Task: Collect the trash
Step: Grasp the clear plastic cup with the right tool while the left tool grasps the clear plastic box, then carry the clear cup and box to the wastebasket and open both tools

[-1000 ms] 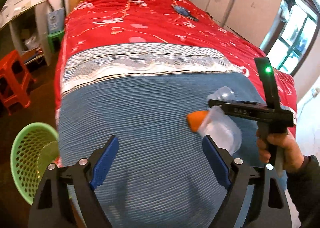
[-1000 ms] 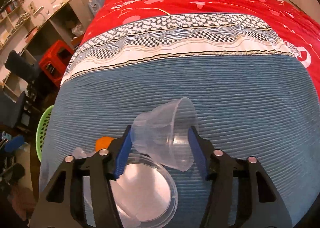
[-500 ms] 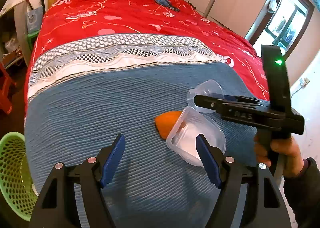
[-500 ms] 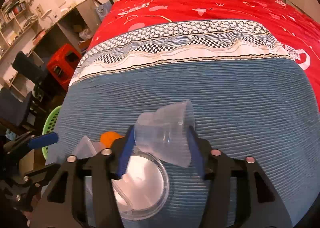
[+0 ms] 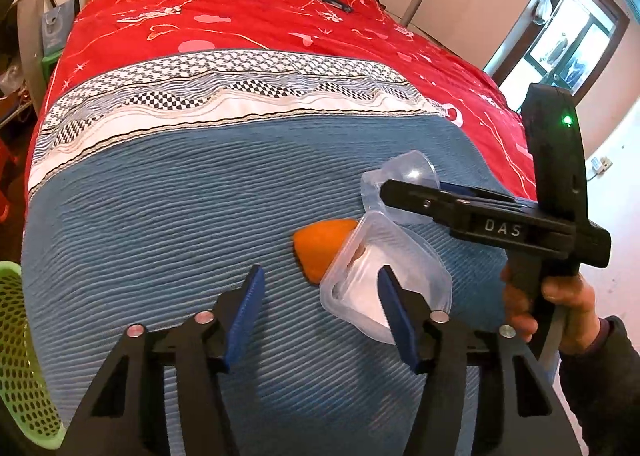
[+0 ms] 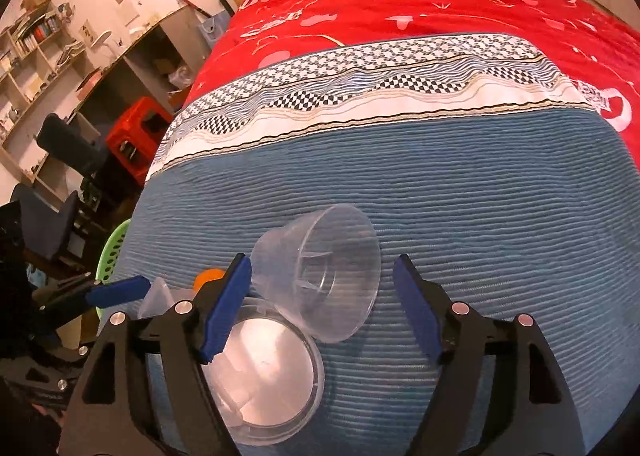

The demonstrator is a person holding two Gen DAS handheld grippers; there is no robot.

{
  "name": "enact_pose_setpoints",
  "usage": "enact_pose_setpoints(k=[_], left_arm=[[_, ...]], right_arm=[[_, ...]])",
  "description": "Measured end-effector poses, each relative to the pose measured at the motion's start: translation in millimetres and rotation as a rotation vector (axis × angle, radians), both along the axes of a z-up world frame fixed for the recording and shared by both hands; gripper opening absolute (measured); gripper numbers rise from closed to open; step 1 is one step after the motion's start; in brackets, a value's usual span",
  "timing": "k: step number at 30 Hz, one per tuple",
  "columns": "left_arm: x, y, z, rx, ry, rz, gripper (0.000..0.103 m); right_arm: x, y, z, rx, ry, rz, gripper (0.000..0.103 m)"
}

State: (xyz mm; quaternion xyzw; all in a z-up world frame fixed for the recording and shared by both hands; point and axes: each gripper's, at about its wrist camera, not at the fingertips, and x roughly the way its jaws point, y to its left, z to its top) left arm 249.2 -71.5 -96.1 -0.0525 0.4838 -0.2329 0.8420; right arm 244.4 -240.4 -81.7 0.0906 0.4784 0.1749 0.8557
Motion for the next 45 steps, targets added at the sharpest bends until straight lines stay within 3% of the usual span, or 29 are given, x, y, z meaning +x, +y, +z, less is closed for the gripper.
enact_pose_setpoints(k=[6,13,15,28,36,45], left_arm=[[2,-5,-2,-0.02,0.004,-0.021,0.039],[1,-8,-5,-0.028,0.005,-0.027,0.013],[0,-6,-5,-0.033,0.003,-0.023,0.012],[-28,45,29,-0.068,-0.058,0.079,0.011],[-63,125,60,-0.019,-0.139,0.242,0.011],[-85,225,60,0.054,-0.152,0.448,0.011]], right_arm=[[5,3,-4,0.011,0.008,0.009,0.073],[11,6,-10,0.036,0.027,0.022,0.074],[9,8,-9,0.042,0.022,0.036,0.067],[-22,21,34,-0.007,-0.077,0.031,0.066],[-44,69,56,-0.003,-0.1,0.103,0.066],[-58,151,65,-0.011,-0.109,0.228,0.066]])
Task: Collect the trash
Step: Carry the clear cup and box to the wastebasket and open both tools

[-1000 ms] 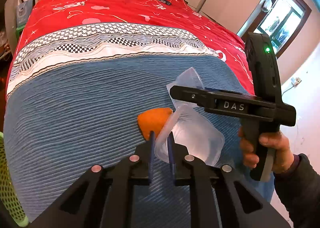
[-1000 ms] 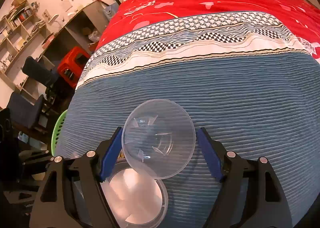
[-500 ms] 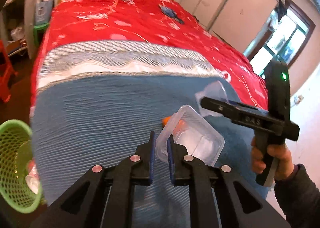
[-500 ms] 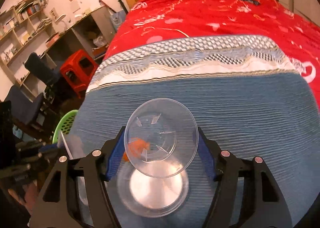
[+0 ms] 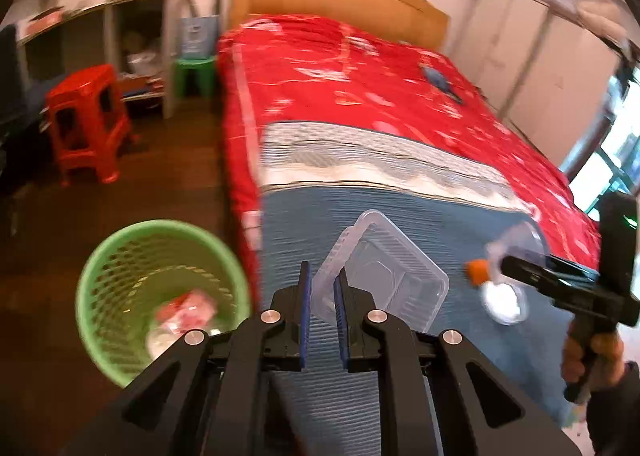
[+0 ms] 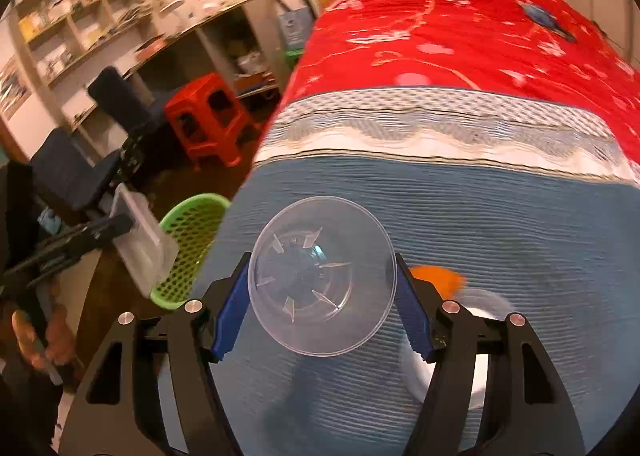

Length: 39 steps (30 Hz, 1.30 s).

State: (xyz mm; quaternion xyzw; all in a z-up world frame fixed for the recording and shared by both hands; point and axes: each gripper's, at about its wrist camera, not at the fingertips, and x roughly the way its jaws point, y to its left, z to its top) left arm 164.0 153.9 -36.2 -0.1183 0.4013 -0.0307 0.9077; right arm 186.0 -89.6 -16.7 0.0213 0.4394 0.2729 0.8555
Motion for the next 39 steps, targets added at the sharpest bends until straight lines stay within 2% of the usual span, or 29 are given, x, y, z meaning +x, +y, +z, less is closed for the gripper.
enact_pose_setpoints(k=[6,15,18,20,28,39], left_arm=[[-9,64,-27,0.037,0.063,0.137,0.011],[-10,123,-70,0.029,0.174,0.251,0.012],[-12,136,-80,0.02,0.191,0.271,0.019],[-13,140,-85,0.018,0.199,0.281,0.033],[-26,154,-89,-0.014,0.191,0.317,0.044],[-59,173,-85,-0.06,0.166,0.385,0.045]], right_arm=[[-6,48,4,0.008,0.002,0.077,0.066],[-12,107,-2,0.002,0.016,0.152,0.066],[-13,124,-2,-0.003,0.017,0.174,0.066],[-14,136,-3,0.002,0.02,0.186,0.066],[-12,169,-11,0.004,0.039,0.229,0.066],[-15,233,-36,-0.041,0.083,0.318,0.066]])
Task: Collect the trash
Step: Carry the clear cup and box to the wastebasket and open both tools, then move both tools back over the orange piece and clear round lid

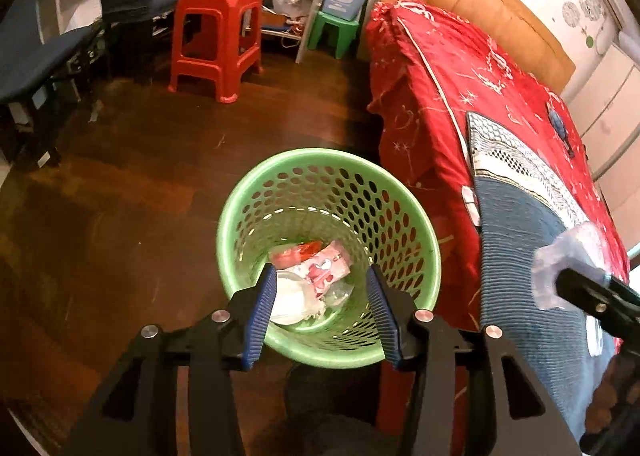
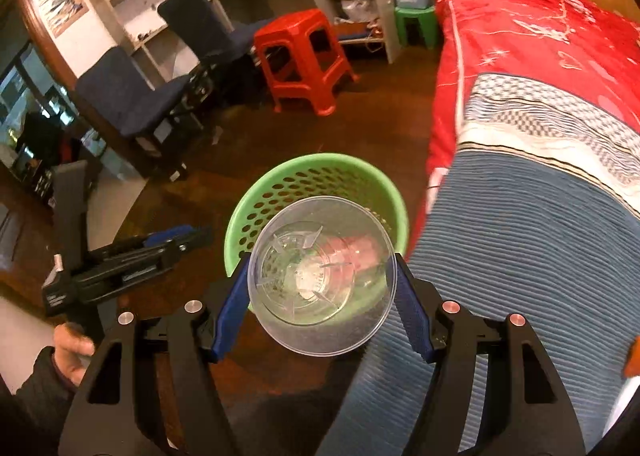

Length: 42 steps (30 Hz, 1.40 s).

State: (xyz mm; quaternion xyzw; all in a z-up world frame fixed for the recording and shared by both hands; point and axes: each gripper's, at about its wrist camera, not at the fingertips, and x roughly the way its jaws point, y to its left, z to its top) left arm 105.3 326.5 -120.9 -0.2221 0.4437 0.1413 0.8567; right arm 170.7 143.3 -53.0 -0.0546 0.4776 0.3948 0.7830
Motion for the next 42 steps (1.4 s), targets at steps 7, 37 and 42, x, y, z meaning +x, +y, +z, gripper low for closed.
enact_pose_setpoints(k=[7,37,42], left_arm=[[-14,11,0,-0.017,-0.015,0.041,0.047],[0,-62,32,0.014,-0.056,-0.101,0.061],[11,-91,41,0.025,-0.062,-0.158,0.064]], right_arm=[[0,30,-12,-0.023,0.02,0.02,0.067],[-16,-121,16,-0.016,-0.079,-0.225,0.083],[-19,-183,16,-0.045,-0.101,-0.318,0.086]])
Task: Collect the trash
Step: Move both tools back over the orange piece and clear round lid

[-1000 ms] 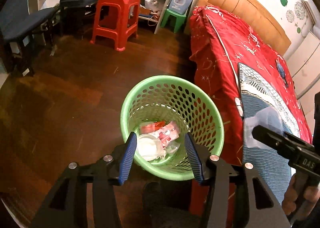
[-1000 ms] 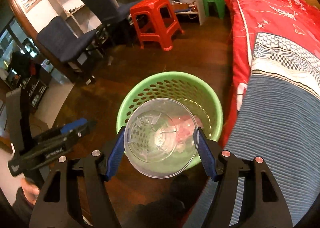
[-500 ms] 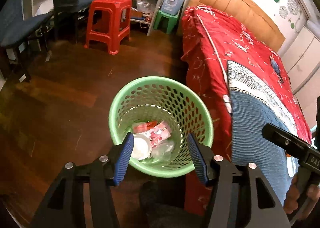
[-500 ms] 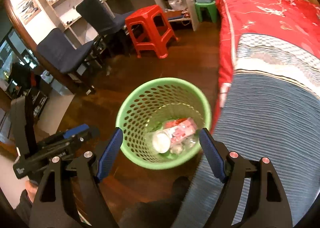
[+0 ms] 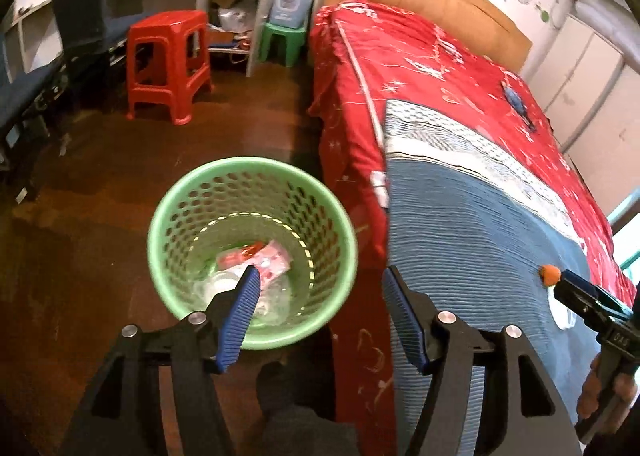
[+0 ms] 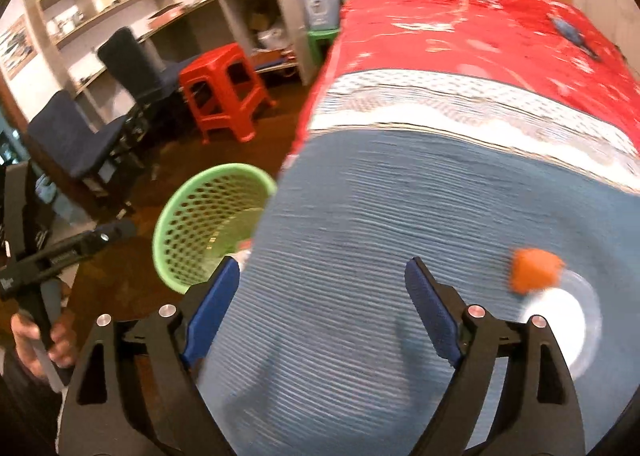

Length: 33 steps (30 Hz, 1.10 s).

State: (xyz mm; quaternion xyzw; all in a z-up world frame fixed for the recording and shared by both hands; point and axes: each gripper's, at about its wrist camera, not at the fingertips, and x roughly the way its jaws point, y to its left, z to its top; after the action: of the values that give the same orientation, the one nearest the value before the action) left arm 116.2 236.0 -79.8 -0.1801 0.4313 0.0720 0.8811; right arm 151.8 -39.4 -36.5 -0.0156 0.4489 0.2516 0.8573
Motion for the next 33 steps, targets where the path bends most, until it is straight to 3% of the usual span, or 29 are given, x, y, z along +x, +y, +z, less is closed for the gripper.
enact_pose_setpoints(k=[8,14,33], left_arm=[[15,-40,6,0.021,0.004,-0.078,0.065],[25,-66,11,0.029,0.005,-0.126,0.068],[60,-153,24,0.051,-0.005,-0.285,0.076]], right_arm=[[3,-89,-7,-0.073,-0.015,-0.132,0.092],[5,-128,-25,-0.12,0.008,-0.182,0.094],[18,-133,-56,-0.195,0.036,-0.161,0.098]])
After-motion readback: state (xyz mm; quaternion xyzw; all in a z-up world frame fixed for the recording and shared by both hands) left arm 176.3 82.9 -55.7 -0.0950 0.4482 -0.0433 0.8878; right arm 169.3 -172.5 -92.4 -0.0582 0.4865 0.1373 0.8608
